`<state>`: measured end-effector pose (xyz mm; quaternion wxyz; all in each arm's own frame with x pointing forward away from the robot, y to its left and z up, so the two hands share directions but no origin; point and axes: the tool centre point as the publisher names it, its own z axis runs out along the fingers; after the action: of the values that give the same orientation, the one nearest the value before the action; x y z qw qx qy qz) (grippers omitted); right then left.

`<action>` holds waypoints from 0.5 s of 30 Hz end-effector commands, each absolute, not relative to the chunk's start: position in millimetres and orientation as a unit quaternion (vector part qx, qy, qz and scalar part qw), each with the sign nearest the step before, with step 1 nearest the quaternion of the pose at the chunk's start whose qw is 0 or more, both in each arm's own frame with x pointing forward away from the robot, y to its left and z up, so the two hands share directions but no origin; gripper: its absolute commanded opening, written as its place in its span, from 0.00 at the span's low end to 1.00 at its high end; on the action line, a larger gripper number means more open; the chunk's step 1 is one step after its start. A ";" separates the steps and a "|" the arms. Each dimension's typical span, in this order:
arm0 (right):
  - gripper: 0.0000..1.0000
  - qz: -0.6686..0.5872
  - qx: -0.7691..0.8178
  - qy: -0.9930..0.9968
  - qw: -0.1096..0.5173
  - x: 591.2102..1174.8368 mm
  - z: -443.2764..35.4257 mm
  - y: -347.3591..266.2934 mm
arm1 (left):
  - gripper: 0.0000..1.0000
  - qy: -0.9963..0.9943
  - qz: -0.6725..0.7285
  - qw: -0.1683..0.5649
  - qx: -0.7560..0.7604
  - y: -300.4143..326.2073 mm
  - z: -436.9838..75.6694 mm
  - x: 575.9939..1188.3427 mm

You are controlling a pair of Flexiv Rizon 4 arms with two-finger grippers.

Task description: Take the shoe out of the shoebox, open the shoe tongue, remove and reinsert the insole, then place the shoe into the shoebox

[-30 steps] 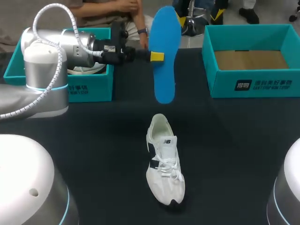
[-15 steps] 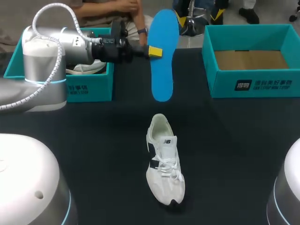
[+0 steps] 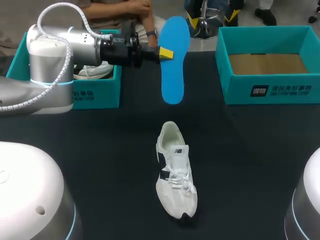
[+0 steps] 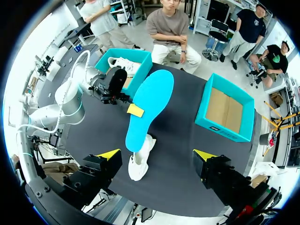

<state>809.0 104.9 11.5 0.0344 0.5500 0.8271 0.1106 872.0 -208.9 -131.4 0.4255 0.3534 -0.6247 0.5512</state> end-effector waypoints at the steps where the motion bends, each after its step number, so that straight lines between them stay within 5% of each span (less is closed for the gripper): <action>1: 1.00 0.109 0.551 0.827 0.034 809.9 11.6 105.6 | 0.00 -0.621 0.550 0.428 0.358 -209.5 -136.5 879.5; 15: 1.00 0.109 0.551 0.827 0.034 809.9 11.6 105.6 | 0.00 -0.615 0.555 0.422 0.369 -209.2 -137.1 883.8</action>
<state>809.0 105.0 11.4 0.0344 0.5500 0.8271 0.1106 884.6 -209.4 -137.2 0.4232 0.3681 -0.6139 0.5555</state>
